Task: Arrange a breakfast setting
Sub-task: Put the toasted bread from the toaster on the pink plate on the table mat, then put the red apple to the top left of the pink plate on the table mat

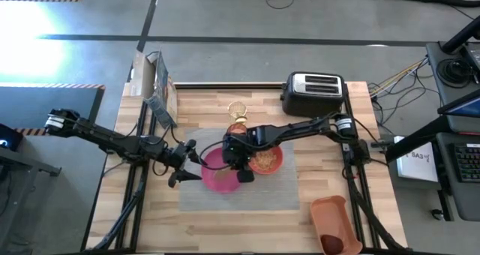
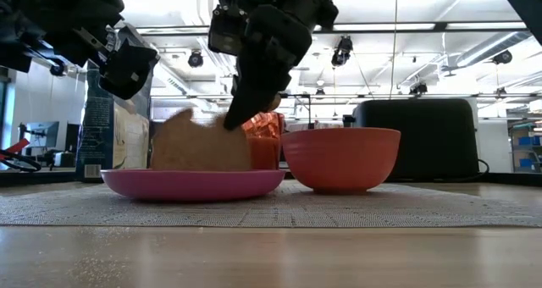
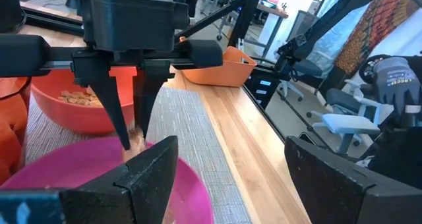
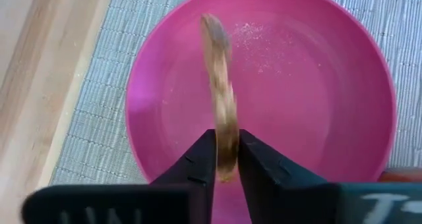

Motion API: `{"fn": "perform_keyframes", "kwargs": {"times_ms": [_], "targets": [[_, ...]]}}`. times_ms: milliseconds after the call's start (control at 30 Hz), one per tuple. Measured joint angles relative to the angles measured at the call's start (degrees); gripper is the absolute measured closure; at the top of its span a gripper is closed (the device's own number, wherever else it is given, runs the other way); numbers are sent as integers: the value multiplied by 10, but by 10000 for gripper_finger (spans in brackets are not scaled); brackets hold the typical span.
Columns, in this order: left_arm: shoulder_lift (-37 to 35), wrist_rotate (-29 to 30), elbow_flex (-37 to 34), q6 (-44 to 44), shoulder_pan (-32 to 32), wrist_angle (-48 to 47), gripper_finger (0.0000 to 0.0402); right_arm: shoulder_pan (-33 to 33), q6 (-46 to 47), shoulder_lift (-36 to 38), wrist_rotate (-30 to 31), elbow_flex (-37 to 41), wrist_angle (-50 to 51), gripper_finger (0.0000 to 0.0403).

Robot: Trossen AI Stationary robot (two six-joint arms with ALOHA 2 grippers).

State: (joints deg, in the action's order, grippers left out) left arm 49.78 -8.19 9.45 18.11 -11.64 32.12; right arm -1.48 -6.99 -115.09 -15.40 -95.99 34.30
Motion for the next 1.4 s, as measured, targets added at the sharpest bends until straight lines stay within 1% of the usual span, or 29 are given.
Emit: {"fn": "perform_keyframes", "kwargs": {"times_ms": [267,300,400,467,533,667,767,933,1067,1100,1233,1400], "targets": [[0,0,0,7,0,2,139,0,-25,0,4,-15,1,276],[0,0,0,7,0,2,139,0,-24,0,9,-19,4,267],[-1,0,0,7,0,1,139,0,-20,1,56,-44,37,247],[-4,0,0,7,0,1,139,0,-20,2,82,-71,71,240],[-7,0,0,7,0,1,139,0,-20,5,95,-101,107,237],[-10,1,0,6,0,0,139,0,-19,8,95,-168,185,238],[-10,1,0,6,0,0,139,-4,12,18,95,-207,260,243],[-12,1,0,1,1,0,139,-21,122,44,96,-225,404,253],[-21,2,0,-5,9,1,139,-58,238,76,96,-198,480,259],[-24,2,0,-6,12,0,139,-72,271,88,105,-187,488,259],[-35,11,0,-6,18,0,139,-150,393,141,188,-122,495,256],[-48,50,0,-12,25,14,139,-245,604,213,284,-31,494,255]]}}
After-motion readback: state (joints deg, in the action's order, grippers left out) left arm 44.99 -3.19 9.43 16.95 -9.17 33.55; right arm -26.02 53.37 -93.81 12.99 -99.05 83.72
